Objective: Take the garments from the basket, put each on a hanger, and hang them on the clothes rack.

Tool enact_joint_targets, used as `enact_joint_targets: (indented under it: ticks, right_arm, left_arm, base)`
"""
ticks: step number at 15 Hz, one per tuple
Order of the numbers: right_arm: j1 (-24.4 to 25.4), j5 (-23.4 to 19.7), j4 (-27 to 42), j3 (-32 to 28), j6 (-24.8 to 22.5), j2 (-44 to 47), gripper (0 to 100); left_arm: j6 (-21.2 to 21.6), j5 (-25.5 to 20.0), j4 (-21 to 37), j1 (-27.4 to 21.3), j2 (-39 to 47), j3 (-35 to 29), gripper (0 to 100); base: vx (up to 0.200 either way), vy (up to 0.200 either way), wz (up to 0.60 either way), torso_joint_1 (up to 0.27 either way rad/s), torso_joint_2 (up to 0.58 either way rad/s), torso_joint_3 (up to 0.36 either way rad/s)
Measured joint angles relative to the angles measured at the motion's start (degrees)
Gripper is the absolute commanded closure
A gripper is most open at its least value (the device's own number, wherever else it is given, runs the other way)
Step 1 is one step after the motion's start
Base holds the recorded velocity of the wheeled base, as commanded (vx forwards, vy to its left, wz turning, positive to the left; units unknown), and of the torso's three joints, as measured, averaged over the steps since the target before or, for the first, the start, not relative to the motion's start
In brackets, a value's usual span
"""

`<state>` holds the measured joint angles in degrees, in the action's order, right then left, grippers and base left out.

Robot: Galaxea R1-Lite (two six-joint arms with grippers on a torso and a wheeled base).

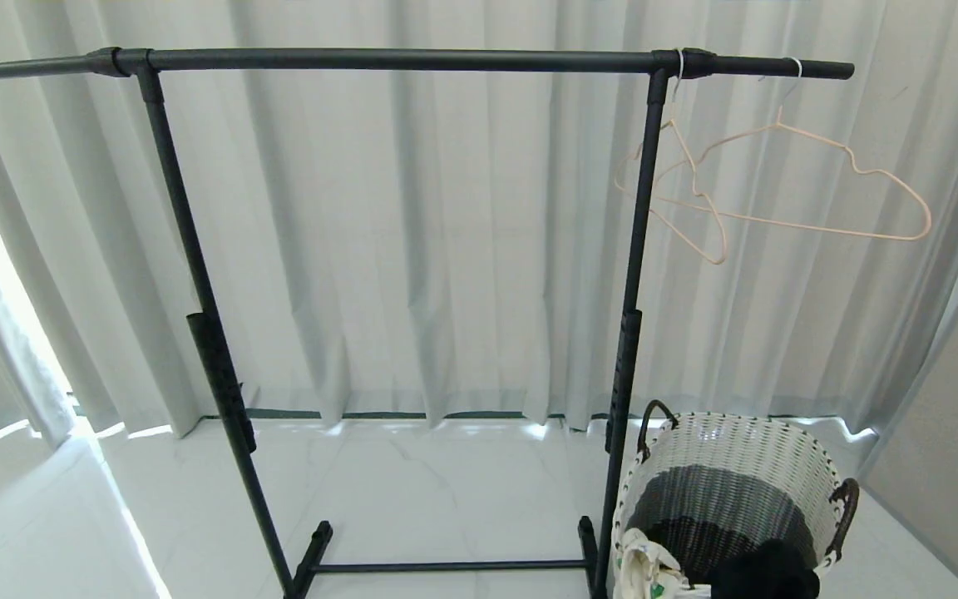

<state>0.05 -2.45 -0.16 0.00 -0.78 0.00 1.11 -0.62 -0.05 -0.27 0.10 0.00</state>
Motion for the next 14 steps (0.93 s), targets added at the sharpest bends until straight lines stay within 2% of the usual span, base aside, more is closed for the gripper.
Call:
enact_joint_targets:
  ticks: [3,7,8,9,11,14]
  right_arm:
    - [0.05,-0.34,0.09,0.00,-6.03,0.00,0]
    - [0.00,-1.27,-0.41,-0.16,-7.12,0.07,0]
    - [0.24,-2.58,0.21,-1.07,-7.20,0.62,0]
    - [0.77,-3.64,0.91,-4.53,-7.86,2.34,0]
    - [2.26,-4.91,3.95,-11.92,-13.39,9.50,0]
    - [4.61,-7.29,6.34,-20.15,-27.43,27.39,0]
  left_arm:
    - [0.01,0.00,-0.05,0.00,0.00,0.00,0]
    - [-0.05,0.00,-0.06,0.00,0.00,0.00,0]
    - [0.00,0.00,-0.05,0.02,0.00,0.00,0]
    - [0.01,0.00,-0.05,0.02,0.00,0.00,0]
    - [0.01,0.02,-0.05,0.00,0.00,0.00,0]
    - [-0.35,0.00,-0.06,0.02,0.00,0.00,0]
  base:
    - [0.000,0.000,0.00,0.000,0.00,0.000]
    - [0.000,0.000,0.00,0.000,0.00,0.000]
    - [0.000,0.000,0.00,0.000,0.00,0.000]
    - [0.000,0.000,0.00,0.000,0.00,0.000]
    - [0.000,0.000,0.00,0.000,0.00,0.000]
    - [0.000,0.000,0.00,0.000,0.00,0.000]
